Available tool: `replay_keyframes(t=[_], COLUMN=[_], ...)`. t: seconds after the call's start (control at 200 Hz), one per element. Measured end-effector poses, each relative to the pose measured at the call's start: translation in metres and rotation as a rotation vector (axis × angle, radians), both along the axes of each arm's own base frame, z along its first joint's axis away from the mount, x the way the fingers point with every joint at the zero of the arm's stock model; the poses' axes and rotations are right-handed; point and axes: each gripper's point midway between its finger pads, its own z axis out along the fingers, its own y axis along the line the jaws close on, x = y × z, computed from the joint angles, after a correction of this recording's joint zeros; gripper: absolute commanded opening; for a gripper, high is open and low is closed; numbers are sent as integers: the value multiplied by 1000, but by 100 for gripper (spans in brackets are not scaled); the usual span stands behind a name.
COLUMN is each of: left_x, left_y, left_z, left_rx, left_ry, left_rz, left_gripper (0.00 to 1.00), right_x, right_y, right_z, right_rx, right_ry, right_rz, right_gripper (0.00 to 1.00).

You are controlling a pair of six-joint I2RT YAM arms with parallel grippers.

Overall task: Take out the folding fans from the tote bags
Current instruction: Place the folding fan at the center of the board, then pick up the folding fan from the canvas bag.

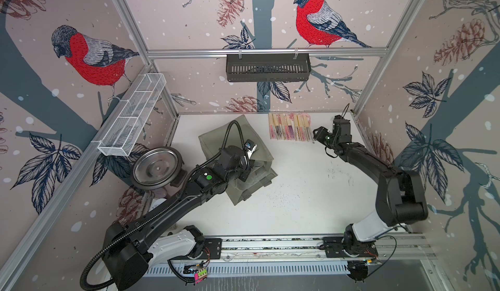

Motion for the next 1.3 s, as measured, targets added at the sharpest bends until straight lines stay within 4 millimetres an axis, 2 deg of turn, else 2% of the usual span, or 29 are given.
replay_keyframes(t=[0.095,0.23,0.265,0.36,0.4,0.46,0.64,0.705,0.765,0.87,0.966,1.021,1.081,1.226,1.301], left_x=[0,0,0,-1,-1,-1,-1,-1,-1,-1,-1,-1,-1,-1,-1], left_y=[0,0,0,0,0,0,0,0,0,0,0,0,0,0,0], left_z=[0,1,1,2,2,2,2,3,3,3,3,2,2,2,3], left_rx=[0,-2,-2,-3,-3,-3,-5,-6,-6,-6,-6,-6,-5,-5,-6], left_ry=[0,-2,-2,-4,-4,-4,-4,-5,-5,-5,-5,-5,-4,-4,-6], left_rz=[-1,-1,-1,-1,-1,-1,-1,-1,-1,-2,-2,-2,-2,-2,-1], left_gripper=[0,0,0,0,0,0,0,0,0,0,0,0,0,0,0], right_x=[-23,-61,-70,-91,-97,-104,-126,-135,-141,-150,-163,-179,-201,-251,-265], right_y=[15,37,40,49,45,26,-26,-36,-33,-12,30,62,94,158,182], right_z=[21,61,71,102,110,117,107,100,93,73,38,11,-12,-38,-49], right_rx=[-40,-106,-127,-195,-226,-263,-276,-242,-179,-27,118,191,237,344,376], right_ry=[-52,-160,-190,-297,-337,-383,-438,-460,-470,-436,-339,-250,-162,-45,14], right_rz=[31,71,71,78,64,-15,-213,-245,-226,-142,8,106,220,391,417], right_gripper=[57,67,72,100,100,100,100,90,80,68,57,53,43,30,29])
